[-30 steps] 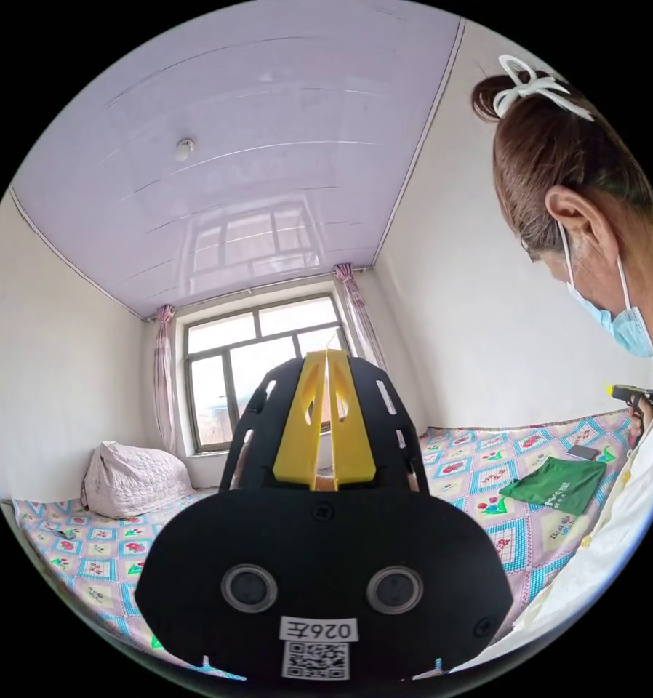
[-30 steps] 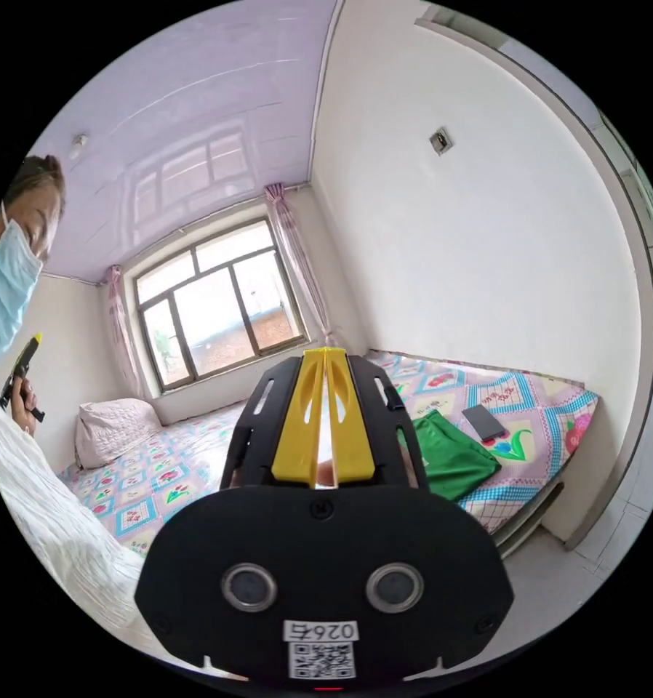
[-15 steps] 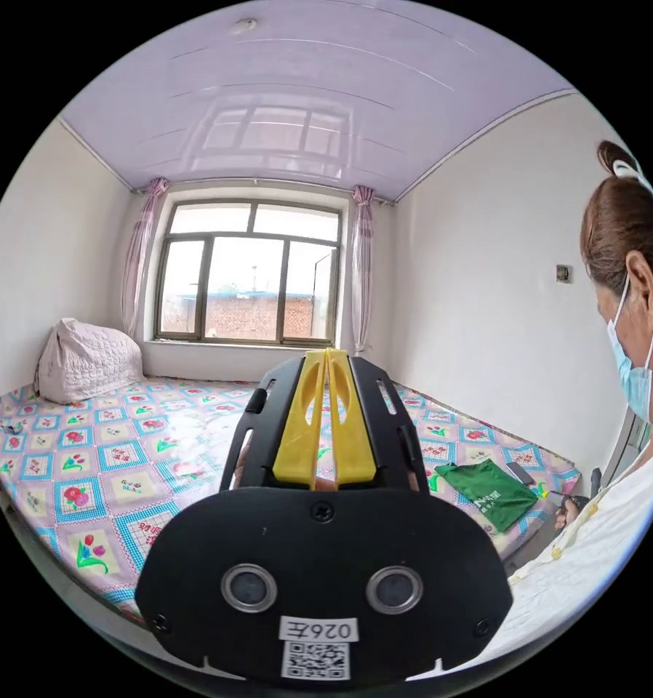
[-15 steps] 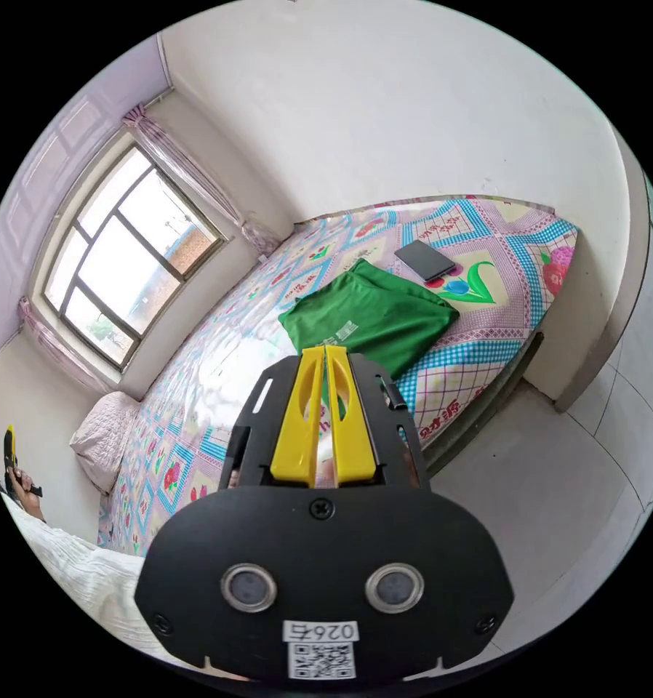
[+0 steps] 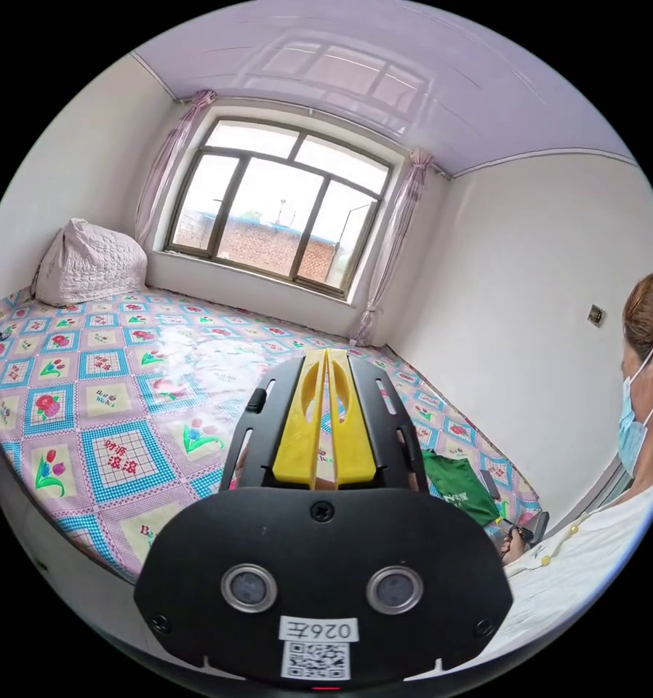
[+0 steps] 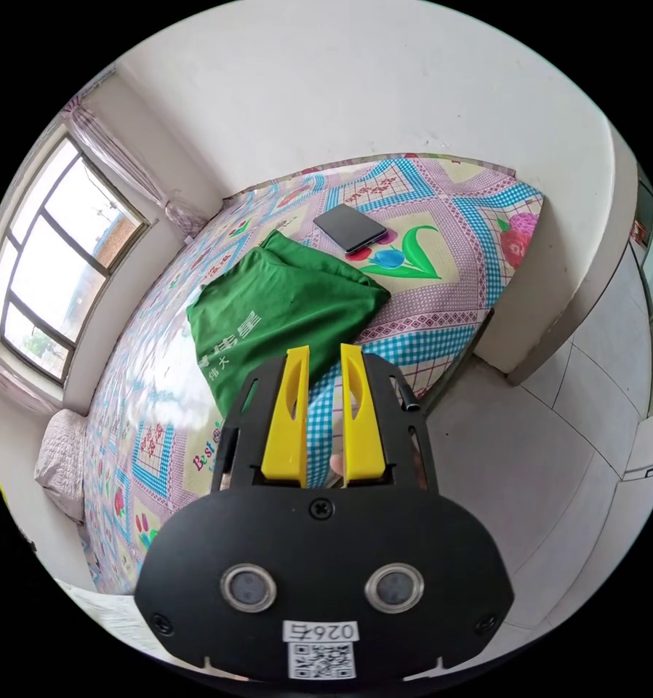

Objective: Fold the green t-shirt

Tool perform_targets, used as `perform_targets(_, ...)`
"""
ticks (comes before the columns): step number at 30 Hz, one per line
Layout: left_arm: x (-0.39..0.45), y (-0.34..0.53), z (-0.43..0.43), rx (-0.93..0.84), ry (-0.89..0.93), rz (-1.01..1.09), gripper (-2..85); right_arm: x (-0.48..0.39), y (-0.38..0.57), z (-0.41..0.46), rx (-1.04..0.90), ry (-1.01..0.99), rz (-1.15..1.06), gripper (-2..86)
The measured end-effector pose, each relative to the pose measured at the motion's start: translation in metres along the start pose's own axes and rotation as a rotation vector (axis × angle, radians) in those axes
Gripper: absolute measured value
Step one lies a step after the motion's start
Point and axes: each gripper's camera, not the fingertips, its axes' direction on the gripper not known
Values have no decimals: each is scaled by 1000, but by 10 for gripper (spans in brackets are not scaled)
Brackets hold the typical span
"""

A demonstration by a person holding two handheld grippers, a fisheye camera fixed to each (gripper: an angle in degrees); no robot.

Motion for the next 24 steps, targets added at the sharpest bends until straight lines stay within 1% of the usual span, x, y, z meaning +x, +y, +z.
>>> perform_targets(9, -89, 6, 36, -174, -17, -232, -10, -2, -21, 20, -25, 5, 59, 39)
perform_targets(16, -160, 28, 44, -275, -123, -405, -10, -12, -26, 17, -19, 11, 65, 37)
perform_targets(18, -178, 36, 42, -292, -155, -450, -10, -25, -25, 13, -27, -10, 27, 36)
perform_targets(24, -231, 64, 37, -330, -206, -627, -10, -113, -5, 7, -48, -30, -243, 54)
